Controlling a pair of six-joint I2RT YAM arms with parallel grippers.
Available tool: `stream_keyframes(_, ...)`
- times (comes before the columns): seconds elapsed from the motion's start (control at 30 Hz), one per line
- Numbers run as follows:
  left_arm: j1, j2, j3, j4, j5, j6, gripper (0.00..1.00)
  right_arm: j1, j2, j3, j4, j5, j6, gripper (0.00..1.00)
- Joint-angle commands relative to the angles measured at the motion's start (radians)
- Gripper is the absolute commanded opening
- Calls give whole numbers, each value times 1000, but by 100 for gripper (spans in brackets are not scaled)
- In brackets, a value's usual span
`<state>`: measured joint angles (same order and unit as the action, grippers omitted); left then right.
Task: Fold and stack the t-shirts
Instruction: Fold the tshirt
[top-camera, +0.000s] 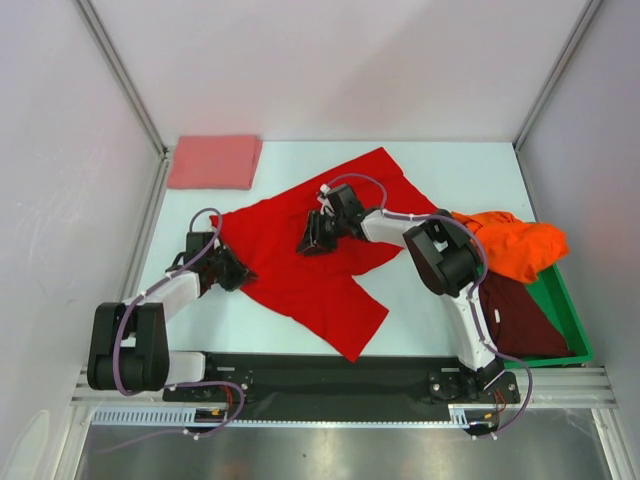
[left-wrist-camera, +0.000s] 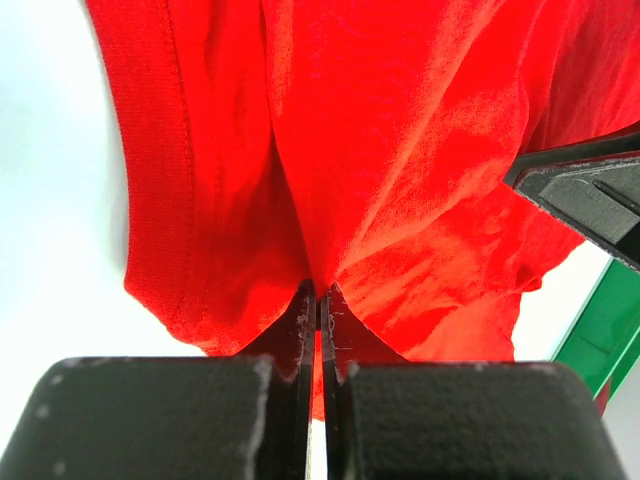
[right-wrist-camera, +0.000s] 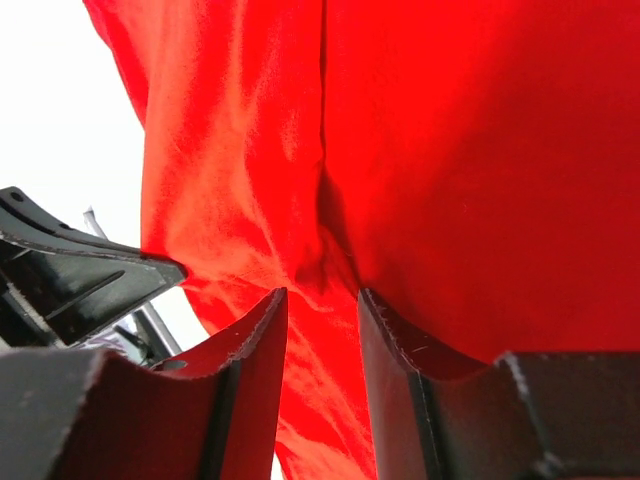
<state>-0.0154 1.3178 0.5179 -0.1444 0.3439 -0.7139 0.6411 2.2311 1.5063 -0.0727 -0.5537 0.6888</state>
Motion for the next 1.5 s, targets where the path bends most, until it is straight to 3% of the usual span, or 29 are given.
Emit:
stream_keyframes(0.0, -1, 0, 13, 16, -3, 24, 1, 12, 10, 43, -55, 75, -47, 40)
stream_keyframes(0.1, -3, 14, 27, 17, 1, 28, 1, 22, 13, 58, -88, 104, -67, 40)
stream_keyframes(0.2, -3, 34, 33, 29, 12, 25, 1, 23, 25, 64, -70, 78, -64, 30)
stream_keyframes(0.23, -3, 38, 34, 31, 12, 24, 1, 25, 25, 66, -70, 75, -63, 19)
stream_keyframes(0.33, -3, 46, 39, 37, 15, 25, 1, 25, 13, 65, -56, 81, -60, 1)
stream_keyframes(0.37, -3, 46, 41, 37, 14, 25, 2, 25, 9, 66, -56, 86, -60, 0)
stream_keyframes(0.67, -3, 55, 50, 23, 12, 44, 6, 26, -128, 57, -169, 205, -126, 0)
stream_keyframes(0.97, -3, 37, 31, 26, 20, 41, 9, 38, -123, 15, -113, 149, -115, 0)
stream_keyframes(1.0, -3, 37, 33, 28, 21, 39, 9, 38, -113, 28, -105, 143, -112, 2)
stream_keyframes(1.07, -3, 40, 37, 26, 24, 39, 9, 37, -73, 48, -98, 127, -101, 20)
stream_keyframes(1.13, -3, 41, 45, 25, 24, 40, 10, 40, -41, 69, -102, 130, -101, 28)
stream_keyframes(1.47, -3, 40, 56, 25, 18, 44, 10, 48, 30, 83, -84, 110, -84, 27)
